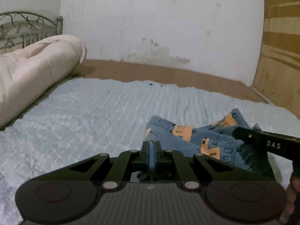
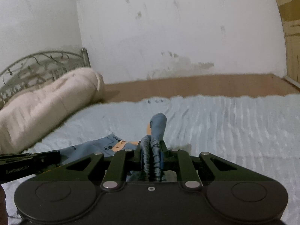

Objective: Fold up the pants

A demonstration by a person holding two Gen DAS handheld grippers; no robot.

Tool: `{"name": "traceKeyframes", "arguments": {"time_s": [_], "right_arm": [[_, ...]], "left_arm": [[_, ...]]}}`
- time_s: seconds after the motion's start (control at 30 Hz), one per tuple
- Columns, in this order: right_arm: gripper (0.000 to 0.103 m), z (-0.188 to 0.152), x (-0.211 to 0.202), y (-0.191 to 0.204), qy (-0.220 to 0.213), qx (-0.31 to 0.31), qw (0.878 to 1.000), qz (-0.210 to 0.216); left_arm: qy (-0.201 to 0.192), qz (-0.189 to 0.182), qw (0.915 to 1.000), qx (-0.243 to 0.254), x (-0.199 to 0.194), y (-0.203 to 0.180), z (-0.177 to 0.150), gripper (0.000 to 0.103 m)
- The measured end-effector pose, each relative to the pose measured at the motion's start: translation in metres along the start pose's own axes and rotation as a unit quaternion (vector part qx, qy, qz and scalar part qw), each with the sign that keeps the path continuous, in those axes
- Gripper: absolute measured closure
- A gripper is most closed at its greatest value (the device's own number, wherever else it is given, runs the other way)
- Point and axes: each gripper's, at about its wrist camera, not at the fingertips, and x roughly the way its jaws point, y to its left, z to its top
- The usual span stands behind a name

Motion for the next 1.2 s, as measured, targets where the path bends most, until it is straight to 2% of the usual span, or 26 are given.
{"name": "traceKeyframes", "arguments": {"time_s": [0.23,0.33,0.4,0.43,0.47,0.5,0.53,0.6,0.77,0.8,0.87,0.93,1.2], "right_arm": [[0.086,-0.019,0.006,-0.015,0.023,0.028,0.999,-0.017],[0.082,-0.023,0.007,-0.017,0.029,0.032,0.999,-0.02],[0.07,-0.024,0.008,-0.017,0.034,0.029,0.998,-0.033],[0.069,-0.024,0.008,-0.017,0.036,0.029,0.998,-0.04],[0.062,-0.024,0.007,-0.018,0.037,0.031,0.998,-0.044],[0.051,-0.025,0.005,-0.02,0.036,0.033,0.998,-0.044],[0.046,-0.026,0.003,-0.021,0.034,0.036,0.998,-0.045],[0.032,-0.026,-0.003,-0.022,0.027,0.038,0.998,-0.046],[0.013,-0.025,-0.027,-0.015,-0.002,0.027,0.999,-0.043],[0.008,-0.024,-0.033,-0.013,-0.01,0.024,0.999,-0.043],[0.004,-0.021,-0.043,-0.01,-0.027,0.021,0.999,-0.041],[0.001,-0.018,-0.056,-0.004,-0.044,0.019,0.998,-0.036],[0.001,-0.011,-0.107,0.019,-0.101,0.007,0.994,-0.034]], "left_arm": [[0.029,0.003,0.9996,-0.006,0.01,0.013,-0.006,0.097],[0.048,0.006,0.9988,-0.009,0.013,0.017,-0.006,0.09],[0.055,0.007,0.9984,-0.013,0.012,0.02,-0.006,0.077],[0.057,0.005,0.9983,-0.016,0.009,0.021,-0.006,0.065],[0.055,0.005,0.9983,-0.018,0.006,0.022,-0.006,0.052],[0.052,0.005,0.9984,-0.02,0.003,0.023,-0.005,0.046],[0.048,0.006,0.9986,-0.02,-0.003,0.022,-0.004,0.039],[0.039,0.004,0.999,-0.021,-0.012,0.022,-0.001,0.032],[0.015,-0.008,0.9996,-0.023,-0.037,0.019,0.007,0.01],[0.009,-0.011,0.9996,-0.023,-0.043,0.019,0.009,0.009],[0.0,-0.014,0.9997,-0.02,-0.053,0.017,0.013,0.003],[-0.013,-0.014,0.9997,-0.017,-0.063,0.015,0.015,0.001],[-0.047,-0.019,0.9987,-0.008,-0.104,0.015,0.014,0.001]]}}
